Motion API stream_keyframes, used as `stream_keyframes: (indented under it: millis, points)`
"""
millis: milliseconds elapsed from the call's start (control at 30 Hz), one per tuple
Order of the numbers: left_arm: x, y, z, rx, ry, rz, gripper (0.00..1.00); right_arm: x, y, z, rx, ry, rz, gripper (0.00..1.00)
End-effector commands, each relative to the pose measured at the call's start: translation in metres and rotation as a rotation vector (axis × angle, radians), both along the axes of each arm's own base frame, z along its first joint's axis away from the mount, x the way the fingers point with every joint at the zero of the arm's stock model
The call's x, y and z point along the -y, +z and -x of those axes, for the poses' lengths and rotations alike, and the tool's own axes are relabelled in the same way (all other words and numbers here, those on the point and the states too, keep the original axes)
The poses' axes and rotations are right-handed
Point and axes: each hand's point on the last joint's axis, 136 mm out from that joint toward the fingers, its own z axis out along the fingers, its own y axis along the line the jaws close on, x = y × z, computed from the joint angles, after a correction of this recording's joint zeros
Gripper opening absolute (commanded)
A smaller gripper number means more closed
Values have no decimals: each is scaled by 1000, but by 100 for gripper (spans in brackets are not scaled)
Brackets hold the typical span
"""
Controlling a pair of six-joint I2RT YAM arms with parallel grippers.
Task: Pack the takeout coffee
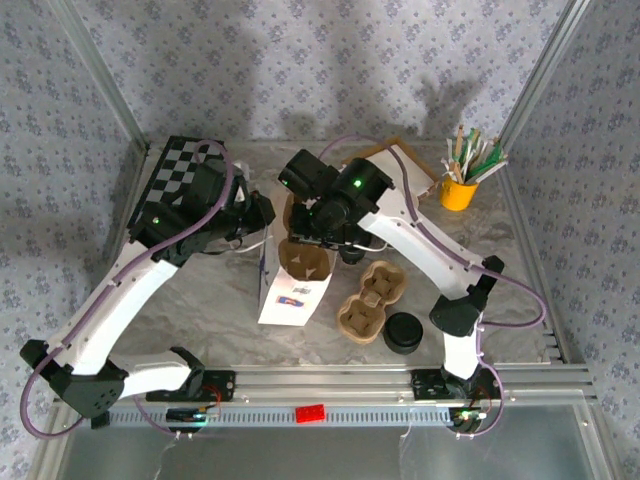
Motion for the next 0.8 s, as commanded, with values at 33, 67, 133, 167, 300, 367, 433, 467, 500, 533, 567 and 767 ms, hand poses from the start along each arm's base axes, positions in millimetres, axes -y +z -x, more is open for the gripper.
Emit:
stream_keyframes:
  millis: [33,67,133,167,300,367,433,467,500,533,567,767]
  points:
    - [-4,15,1,37,2,22,26,2,3,11,-20,60,36,30]
    - [-4,17,0,40,-2,21,28,2,3,12,-19,59,37,30]
    - [-2,20,-2,44,-22,12,32,3,6,13,-10,61,35,30]
    - [-1,20,-3,40,-30,2,33,3,6,14,-13,63,34,30]
    - [-15,18,-5,18,3,-66,33,7,6,16,-27,69,44,30]
    - [-25,19,-8,16,36,-64,33,10,8,16,-13,65,52,30]
    - [-24,20,-10,25,24,-38,32,11,10,18,-10,65,46,30]
    - [-22,19,-10,12,12,-26,32,10,12,17,-7,64,39,30]
    - [-19,17,-9,-1,-5,-22,32,9,12,17,-6,65,35,30]
    - [-15,17,-8,-11,-32,-19,33,9,13,17,-5,67,32,30]
    - [-11,17,-6,-18,-56,-16,33,8,13,16,-3,65,33,30]
    - [-5,29,-4,24,-129,-21,44,7,11,13,0,64,35,30]
